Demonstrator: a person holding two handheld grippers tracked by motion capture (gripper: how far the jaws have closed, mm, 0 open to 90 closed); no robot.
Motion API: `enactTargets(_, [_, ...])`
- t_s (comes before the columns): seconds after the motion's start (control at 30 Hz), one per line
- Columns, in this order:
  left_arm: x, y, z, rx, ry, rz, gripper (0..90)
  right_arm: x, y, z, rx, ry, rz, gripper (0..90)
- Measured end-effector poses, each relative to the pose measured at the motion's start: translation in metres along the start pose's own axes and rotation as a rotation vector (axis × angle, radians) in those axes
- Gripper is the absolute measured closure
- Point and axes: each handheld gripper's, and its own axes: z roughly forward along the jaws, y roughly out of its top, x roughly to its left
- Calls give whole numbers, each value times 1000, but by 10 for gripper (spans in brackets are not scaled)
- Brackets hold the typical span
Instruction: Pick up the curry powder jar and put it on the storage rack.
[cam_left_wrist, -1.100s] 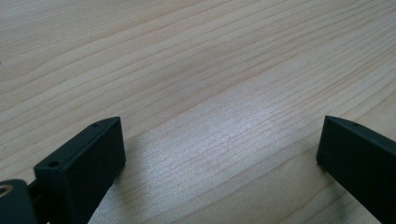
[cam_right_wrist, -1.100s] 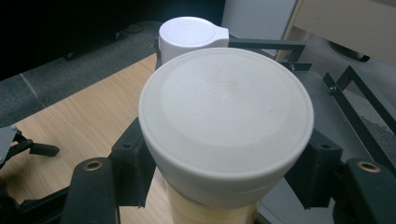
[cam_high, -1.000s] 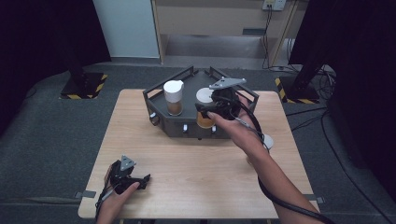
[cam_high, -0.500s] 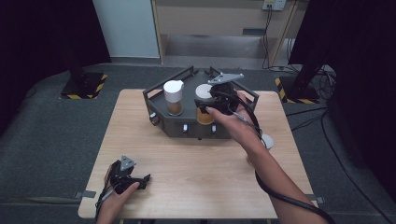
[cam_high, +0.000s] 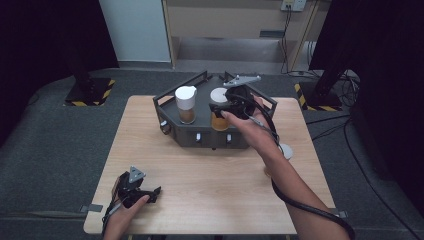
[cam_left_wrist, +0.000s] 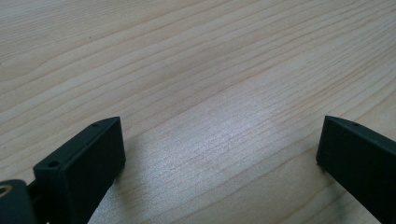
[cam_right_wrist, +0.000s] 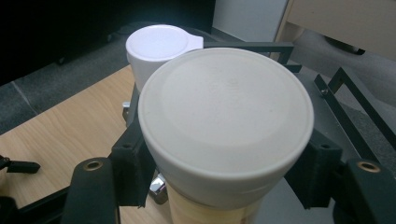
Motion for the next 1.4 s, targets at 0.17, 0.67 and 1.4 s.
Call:
enactTargets(0.17, [0, 0, 0, 0, 0, 0, 0, -3, 3, 3, 0, -7, 11, 341])
enactTargets(0.67, [0, 0, 0, -1, 1, 0, 0, -8, 10, 15, 5, -13, 19, 341])
enactTargets(1.4, [0, 0, 0, 0, 0, 1, 0, -25, 11, 43, 21, -48, 69, 341])
